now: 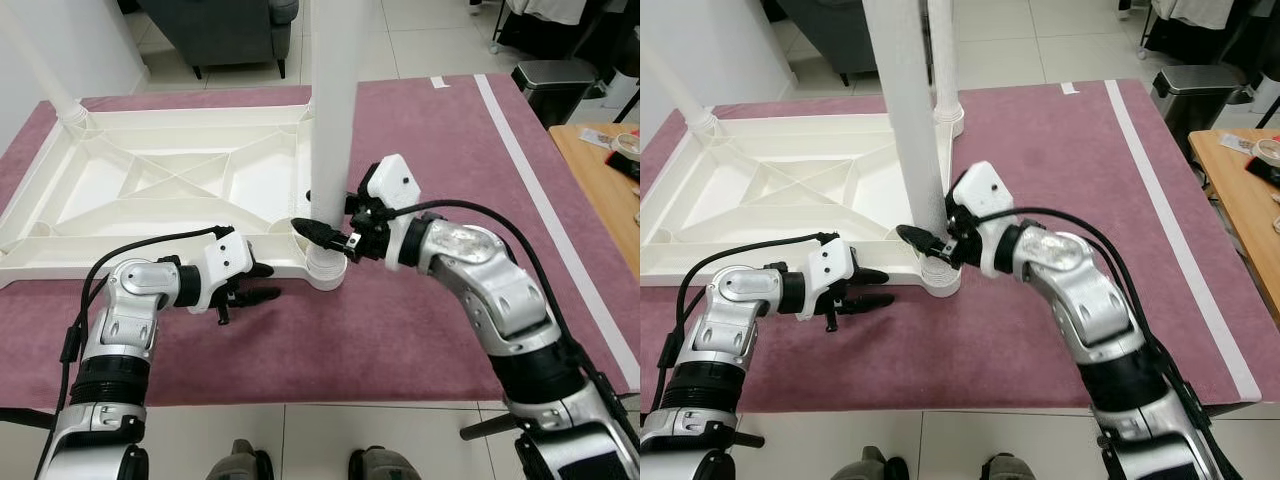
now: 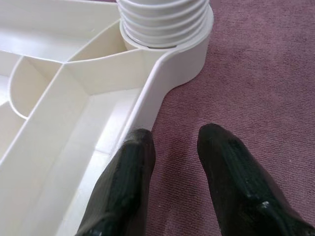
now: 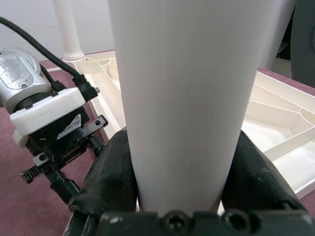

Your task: Building children table

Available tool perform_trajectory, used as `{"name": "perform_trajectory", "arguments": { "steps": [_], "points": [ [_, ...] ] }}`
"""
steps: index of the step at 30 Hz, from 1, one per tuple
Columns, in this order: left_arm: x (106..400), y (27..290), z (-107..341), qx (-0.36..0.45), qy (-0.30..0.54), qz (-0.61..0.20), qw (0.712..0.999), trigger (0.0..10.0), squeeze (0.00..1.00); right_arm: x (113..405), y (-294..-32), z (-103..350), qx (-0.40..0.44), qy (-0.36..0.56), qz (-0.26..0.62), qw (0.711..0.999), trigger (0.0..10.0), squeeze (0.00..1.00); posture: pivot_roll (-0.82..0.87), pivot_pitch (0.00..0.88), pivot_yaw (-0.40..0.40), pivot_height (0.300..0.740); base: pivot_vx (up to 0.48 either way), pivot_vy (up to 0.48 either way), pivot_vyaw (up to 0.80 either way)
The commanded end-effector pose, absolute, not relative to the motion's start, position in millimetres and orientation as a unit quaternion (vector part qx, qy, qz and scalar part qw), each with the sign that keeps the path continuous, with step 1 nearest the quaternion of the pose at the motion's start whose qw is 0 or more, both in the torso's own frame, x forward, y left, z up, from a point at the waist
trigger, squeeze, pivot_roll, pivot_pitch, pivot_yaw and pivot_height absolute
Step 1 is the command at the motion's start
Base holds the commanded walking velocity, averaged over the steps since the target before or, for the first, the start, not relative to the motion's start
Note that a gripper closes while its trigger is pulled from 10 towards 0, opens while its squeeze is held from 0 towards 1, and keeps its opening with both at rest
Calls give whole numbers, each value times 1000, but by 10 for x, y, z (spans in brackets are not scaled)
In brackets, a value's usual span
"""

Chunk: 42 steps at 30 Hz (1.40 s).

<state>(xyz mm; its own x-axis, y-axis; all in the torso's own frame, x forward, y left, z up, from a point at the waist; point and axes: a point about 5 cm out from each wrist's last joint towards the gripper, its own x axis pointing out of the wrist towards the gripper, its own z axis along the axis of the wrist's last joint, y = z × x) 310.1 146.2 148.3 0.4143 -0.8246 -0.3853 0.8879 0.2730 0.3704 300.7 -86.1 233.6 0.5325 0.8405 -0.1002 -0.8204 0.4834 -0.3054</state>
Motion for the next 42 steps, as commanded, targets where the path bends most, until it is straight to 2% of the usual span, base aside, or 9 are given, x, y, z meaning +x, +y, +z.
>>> {"name": "perform_trajectory", "arguments": {
  "steps": [1, 8, 16, 25, 26, 29, 38, 40, 42],
  "points": [
    [3236, 1587, 1527, 276, 11, -351, 895, 10000, 0, 3069, -876, 2071, -153, 38, 471, 868, 10000, 0, -76, 159, 109, 740, 0, 0, 0],
    [3213, 1600, 1526, 275, 11, -347, 896, 10000, 0, 3108, -860, 2030, -142, 45, 454, 878, 10000, 0, -67, 163, 102, 740, 0, 0, 0],
    [3235, 1619, 1534, 274, 14, -340, 900, 10000, 0, 2939, -940, 1955, -126, 14, 399, 908, 10000, 0, -76, 167, 111, 740, 0, 0, 0],
    [3277, 1589, 1551, 271, 13, -337, 902, 10000, 0, 2879, -944, 1885, -139, 16, 369, 919, 10000, 0, -88, 166, 119, 740, 0, 0, 0],
    [3284, 1575, 1562, 266, 12, -336, 903, 10000, 0, 2909, -979, 1818, -148, 46, 313, 937, 10000, 0, -89, 165, 114, 740, 0, 0, 0],
    [3285, 1572, 1566, 264, 11, -335, 904, 10000, 0, 2934, -1025, 1755, -146, 74, 252, 954, 10000, 0, -89, 166, 114, 740, 0, 0, 0],
    [3285, 1572, 1554, 264, 13, -333, 905, 10000, 0, 2940, -1106, 1651, -121, 105, 139, 977, 10000, 0, -91, 166, 108, 740, 0, 0, 0],
    [3285, 1572, 1554, 264, 13, -333, 905, 10000, 0, 2940, -1106, 1651, -121, 105, 139, 977, 10000, 0, -91, 166, 108, 740, 0, 0, 0],
    [3291, 1575, 1551, 264, 14, -332, 906, 10000, 0, 2883, -1150, 1609, -93, 99, 69, 988, 10000, 0, -92, 166, 111, 740, 0, 0, 0]
  ]
}}
